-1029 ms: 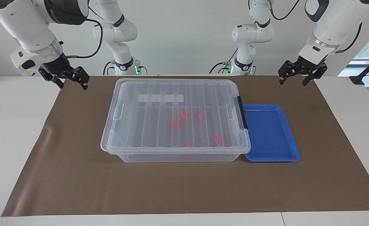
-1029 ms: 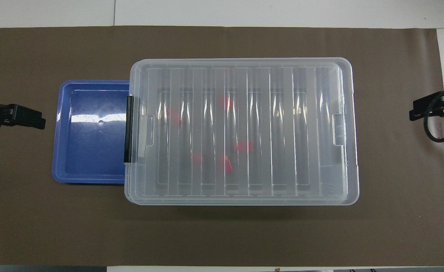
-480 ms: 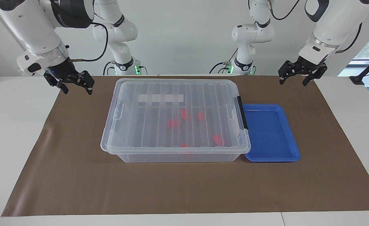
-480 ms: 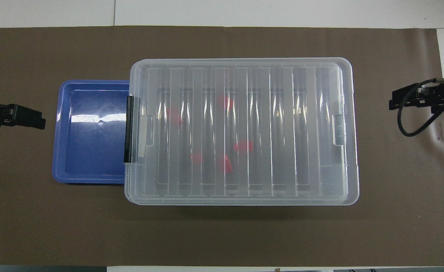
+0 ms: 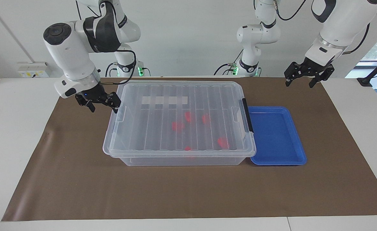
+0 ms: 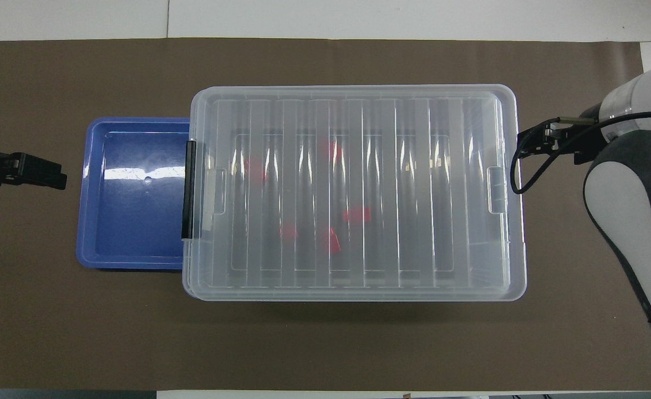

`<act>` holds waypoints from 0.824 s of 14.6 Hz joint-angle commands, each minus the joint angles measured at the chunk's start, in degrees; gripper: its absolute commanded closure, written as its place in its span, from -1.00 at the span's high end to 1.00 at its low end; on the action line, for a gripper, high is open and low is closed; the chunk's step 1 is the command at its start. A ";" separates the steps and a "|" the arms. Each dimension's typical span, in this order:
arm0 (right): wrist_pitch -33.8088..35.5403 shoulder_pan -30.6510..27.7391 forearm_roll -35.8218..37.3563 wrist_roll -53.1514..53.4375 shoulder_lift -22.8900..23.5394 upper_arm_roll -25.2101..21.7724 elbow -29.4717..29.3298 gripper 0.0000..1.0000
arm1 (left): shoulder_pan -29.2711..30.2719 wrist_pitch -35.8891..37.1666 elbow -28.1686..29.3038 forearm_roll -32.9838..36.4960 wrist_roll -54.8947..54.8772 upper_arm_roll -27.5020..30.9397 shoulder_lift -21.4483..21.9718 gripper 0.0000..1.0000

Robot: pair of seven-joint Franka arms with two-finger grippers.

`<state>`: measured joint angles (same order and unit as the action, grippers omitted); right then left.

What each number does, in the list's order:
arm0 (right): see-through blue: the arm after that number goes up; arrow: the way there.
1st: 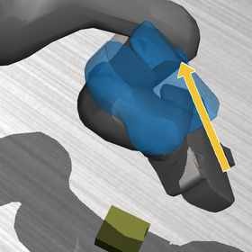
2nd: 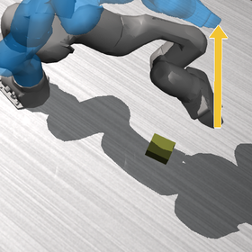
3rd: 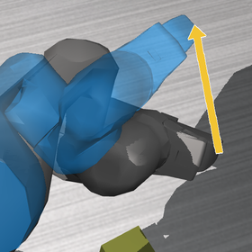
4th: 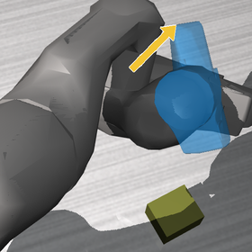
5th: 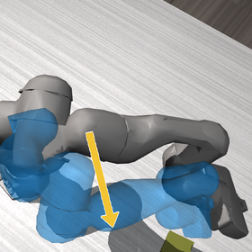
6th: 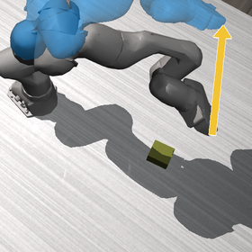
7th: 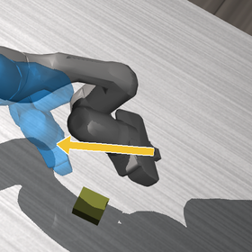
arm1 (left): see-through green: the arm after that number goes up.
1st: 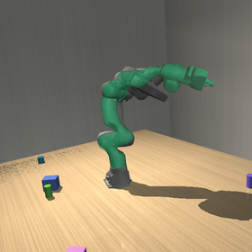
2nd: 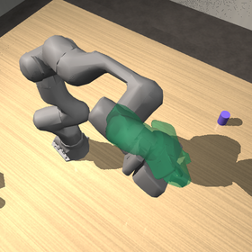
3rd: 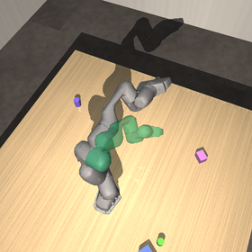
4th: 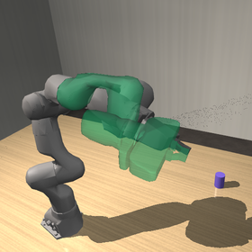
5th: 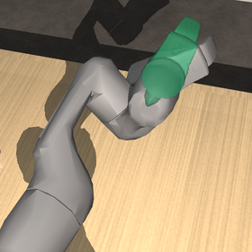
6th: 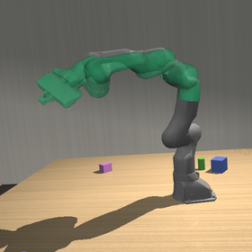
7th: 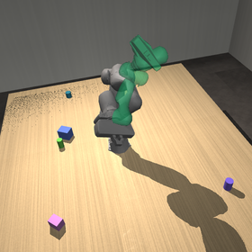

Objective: Place red block in blue tray from box
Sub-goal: 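Reach the right gripper to the lid edge farthest from the tray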

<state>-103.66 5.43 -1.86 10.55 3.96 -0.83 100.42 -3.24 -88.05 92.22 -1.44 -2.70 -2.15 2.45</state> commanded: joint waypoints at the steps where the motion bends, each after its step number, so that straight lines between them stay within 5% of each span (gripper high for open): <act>1: -2.23 -0.60 -0.95 -0.08 -1.41 0.39 3.81 1.00 | 0.25 0.69 0.15 0.91 -0.46 -0.13 0.37 1.00; 12: -8.40 -0.78 -0.16 -1.05 -1.67 -0.39 11.29 1.00 | 0.25 0.69 0.15 0.82 -0.46 -0.13 0.37 1.00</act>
<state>-111.21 5.37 -1.86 10.54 3.83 -1.00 109.89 -3.24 -88.05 92.22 -1.44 -2.70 -2.15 2.45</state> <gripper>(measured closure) 0.000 0.000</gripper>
